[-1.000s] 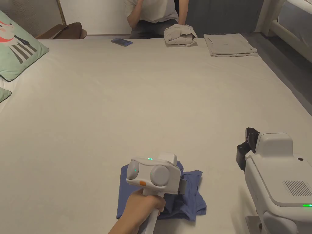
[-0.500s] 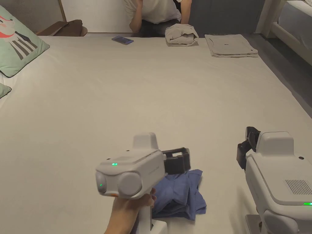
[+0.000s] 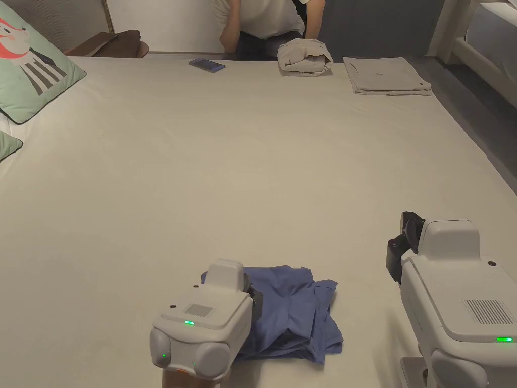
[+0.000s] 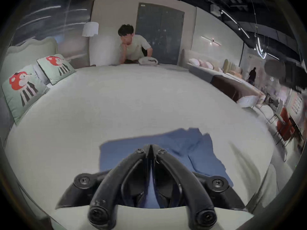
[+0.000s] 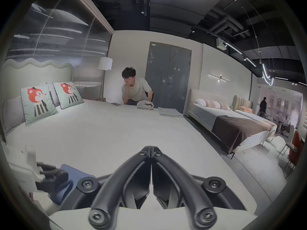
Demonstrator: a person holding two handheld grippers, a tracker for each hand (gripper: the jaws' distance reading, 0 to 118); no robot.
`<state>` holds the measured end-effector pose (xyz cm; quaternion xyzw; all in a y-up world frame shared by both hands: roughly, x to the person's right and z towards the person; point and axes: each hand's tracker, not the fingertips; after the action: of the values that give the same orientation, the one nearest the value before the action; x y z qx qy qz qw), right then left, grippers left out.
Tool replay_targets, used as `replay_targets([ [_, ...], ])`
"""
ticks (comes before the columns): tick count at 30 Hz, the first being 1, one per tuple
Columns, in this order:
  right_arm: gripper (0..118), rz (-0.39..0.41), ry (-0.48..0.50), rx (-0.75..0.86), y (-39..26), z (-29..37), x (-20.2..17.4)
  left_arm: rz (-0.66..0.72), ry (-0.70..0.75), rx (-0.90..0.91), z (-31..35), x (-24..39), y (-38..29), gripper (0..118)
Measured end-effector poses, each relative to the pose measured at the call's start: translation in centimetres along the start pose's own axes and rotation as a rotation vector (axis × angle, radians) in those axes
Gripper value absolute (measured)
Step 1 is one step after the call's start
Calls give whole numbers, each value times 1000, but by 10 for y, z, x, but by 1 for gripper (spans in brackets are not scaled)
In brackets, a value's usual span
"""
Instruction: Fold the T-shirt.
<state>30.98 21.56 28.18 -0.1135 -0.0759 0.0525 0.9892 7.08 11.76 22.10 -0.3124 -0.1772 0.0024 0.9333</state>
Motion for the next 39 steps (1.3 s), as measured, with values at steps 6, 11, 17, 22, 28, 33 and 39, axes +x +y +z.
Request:
replay_targets([
  [6, 0, 1, -22, -5, -3, 0, 12, -51, -63, -63, -22, 38, -13, 0],
  [11, 0, 0, -43, -16, -6, -1, 21, -74, -104, -118, -49, 78, -20, 0],
  [17, 0, -1, -56, -29, -9, 1, 25, -115, -119, -113, -56, 98, -28, 0],
  [22, 0, -8, -49, -11, -4, 6, 23, -50, -118, 2, -25, 75, 1, 0],
  [28, 0, -37, -19, 31, 10, 14, 11, -87, -57, 224, 37, 37, 54, 0],
  [33, 0, -32, 2, 61, 20, 18, -5, -86, 60, 371, 76, -5, 83, 0],
  [39, 0, -23, 24, 82, 25, 24, -23, -82, 203, 468, 108, -59, 92, 0],
])
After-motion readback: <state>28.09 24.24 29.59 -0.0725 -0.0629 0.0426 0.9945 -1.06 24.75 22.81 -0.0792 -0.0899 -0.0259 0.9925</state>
